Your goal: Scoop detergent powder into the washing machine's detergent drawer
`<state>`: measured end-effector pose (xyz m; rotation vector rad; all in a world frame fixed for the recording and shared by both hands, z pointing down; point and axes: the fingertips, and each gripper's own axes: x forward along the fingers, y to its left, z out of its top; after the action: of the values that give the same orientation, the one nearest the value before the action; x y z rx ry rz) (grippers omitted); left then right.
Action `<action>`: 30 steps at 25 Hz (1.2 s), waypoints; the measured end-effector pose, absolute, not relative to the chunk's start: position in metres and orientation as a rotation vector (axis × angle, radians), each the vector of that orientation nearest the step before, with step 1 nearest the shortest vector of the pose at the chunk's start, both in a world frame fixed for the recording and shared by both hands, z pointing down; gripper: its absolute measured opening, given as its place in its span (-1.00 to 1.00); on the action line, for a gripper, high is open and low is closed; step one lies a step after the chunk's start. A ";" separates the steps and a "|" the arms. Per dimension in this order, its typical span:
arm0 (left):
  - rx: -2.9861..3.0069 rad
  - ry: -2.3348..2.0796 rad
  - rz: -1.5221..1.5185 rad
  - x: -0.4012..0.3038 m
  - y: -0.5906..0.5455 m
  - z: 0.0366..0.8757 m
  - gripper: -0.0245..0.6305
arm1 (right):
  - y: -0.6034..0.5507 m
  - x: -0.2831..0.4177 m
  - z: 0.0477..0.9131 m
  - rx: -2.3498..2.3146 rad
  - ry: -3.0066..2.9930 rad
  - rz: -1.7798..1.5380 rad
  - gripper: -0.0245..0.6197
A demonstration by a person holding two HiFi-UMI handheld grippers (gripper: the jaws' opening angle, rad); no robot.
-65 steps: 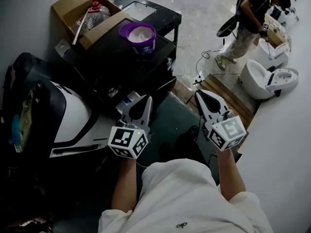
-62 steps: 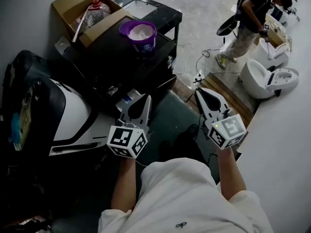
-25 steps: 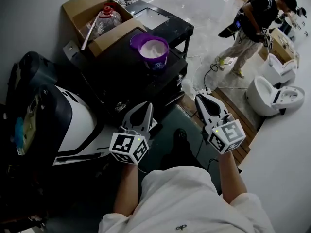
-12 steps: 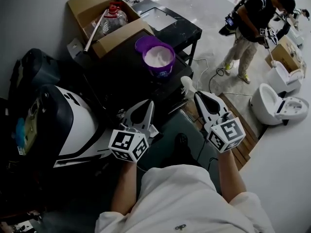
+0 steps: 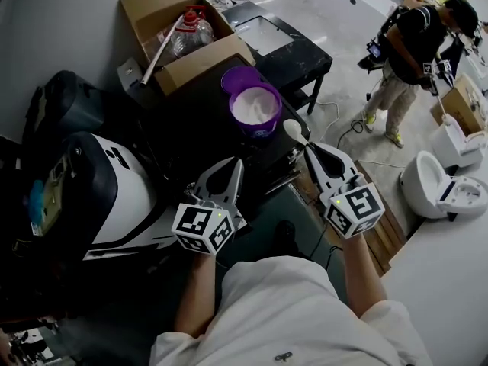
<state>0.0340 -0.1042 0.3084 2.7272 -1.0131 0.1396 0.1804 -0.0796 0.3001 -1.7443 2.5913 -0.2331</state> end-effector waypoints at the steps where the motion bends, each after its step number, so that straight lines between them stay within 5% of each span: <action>1: 2.724 -1.024 0.140 0.037 -0.107 0.309 -0.87 | -0.084 0.183 0.300 -1.732 2.599 -0.233 -0.88; 30: 2.548 -1.242 0.156 0.059 -0.140 0.342 -0.87 | -0.164 0.196 0.332 -1.544 2.889 -0.209 -0.88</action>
<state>0.0591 -0.1404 0.3416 2.5483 -1.2424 0.1565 0.1964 -0.1638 0.3316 -1.5441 2.8890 -0.2091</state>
